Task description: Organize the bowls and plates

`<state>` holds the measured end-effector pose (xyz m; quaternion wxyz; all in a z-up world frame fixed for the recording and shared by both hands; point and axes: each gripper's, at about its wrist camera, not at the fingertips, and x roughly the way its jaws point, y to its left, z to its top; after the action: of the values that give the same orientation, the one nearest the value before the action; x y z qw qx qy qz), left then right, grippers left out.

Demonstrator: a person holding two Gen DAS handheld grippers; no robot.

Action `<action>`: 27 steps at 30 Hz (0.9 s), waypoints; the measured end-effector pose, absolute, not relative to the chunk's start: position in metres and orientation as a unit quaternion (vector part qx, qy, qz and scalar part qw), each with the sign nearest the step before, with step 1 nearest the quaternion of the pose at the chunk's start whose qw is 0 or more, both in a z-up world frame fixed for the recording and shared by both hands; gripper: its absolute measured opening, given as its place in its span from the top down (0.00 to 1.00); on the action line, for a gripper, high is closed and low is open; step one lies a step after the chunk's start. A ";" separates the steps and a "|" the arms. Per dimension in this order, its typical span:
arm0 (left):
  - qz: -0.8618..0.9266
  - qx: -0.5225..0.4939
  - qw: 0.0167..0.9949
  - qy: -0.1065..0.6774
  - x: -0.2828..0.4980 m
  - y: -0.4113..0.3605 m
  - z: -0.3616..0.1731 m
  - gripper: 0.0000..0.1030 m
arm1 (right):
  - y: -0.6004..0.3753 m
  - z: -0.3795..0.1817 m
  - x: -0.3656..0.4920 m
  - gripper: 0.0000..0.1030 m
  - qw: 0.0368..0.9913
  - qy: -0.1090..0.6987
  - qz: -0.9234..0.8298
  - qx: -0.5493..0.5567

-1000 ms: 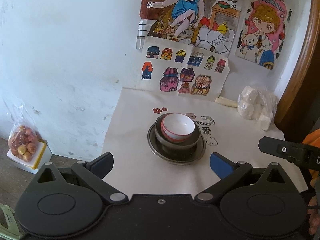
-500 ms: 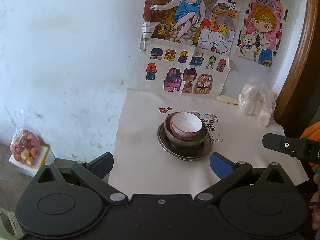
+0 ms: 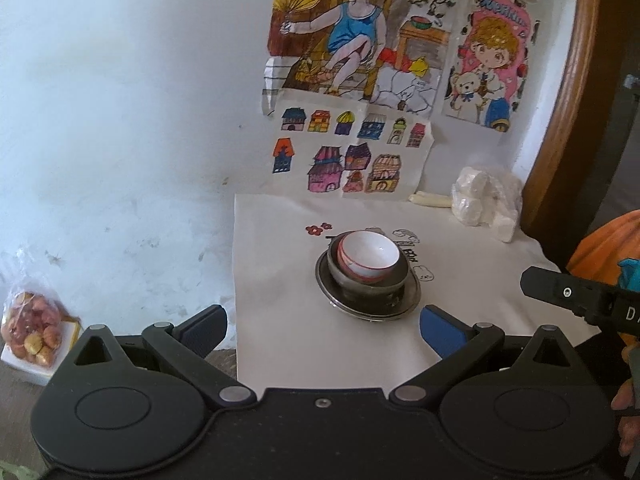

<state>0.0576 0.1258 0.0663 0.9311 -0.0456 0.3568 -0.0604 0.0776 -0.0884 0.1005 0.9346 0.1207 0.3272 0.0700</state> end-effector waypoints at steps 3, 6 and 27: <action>-0.070 -0.034 0.932 0.354 0.053 0.127 0.065 0.01 | -0.084 0.104 0.070 0.00 0.937 0.324 0.061 0.116; -0.082 -0.030 0.931 0.355 0.048 0.129 0.064 0.01 | -0.079 0.105 0.060 0.00 0.938 0.324 0.052 0.112; -0.105 -0.022 0.932 0.346 0.027 0.137 0.064 0.01 | -0.074 0.105 0.026 0.00 0.936 0.334 0.023 0.107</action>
<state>0.0266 0.1368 0.0644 0.9320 -0.0221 0.3462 -0.1049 0.0261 -0.0743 0.1046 0.9362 0.1066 0.3343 0.0226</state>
